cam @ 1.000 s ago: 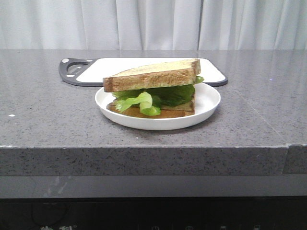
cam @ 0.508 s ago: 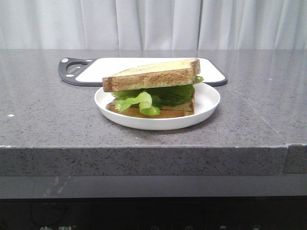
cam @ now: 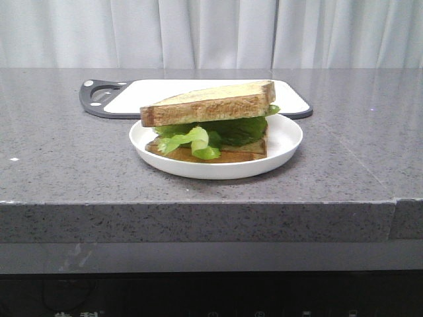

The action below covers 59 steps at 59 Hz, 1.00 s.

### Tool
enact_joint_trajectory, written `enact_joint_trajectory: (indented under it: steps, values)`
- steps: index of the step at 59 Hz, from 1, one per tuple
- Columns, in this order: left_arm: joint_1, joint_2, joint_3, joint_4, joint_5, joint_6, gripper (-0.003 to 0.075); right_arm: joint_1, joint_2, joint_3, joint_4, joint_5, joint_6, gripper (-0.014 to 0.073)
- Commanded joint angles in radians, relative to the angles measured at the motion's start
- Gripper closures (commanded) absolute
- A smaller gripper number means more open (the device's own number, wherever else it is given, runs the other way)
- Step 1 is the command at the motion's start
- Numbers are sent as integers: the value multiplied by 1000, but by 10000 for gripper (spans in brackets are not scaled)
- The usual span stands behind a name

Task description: Left arm grabs bread, right arm adds lettuce

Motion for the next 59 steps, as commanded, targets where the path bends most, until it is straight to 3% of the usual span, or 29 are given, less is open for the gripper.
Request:
enact_joint_trajectory:
  steps: [1, 35, 42, 50, 59]
  values:
    - [0, -20, 5, -9, -88, -9, 741, -5, 10, -25, -9, -77, -1, 651]
    - [0, -20, 5, -9, -88, -9, 741, -5, 10, -22, 2, -78, -1, 651]
    - [0, -20, 5, -9, -88, -9, 741, -13, 10, 24, -9, -150, 0, 651]
    - [0, -20, 5, -9, -88, -9, 741, -85, -8, 126, -6, -293, 1, 651]
    - [0, -20, 5, -9, -90, -9, 741, -214, -112, 259, 2, -299, 59, 651]
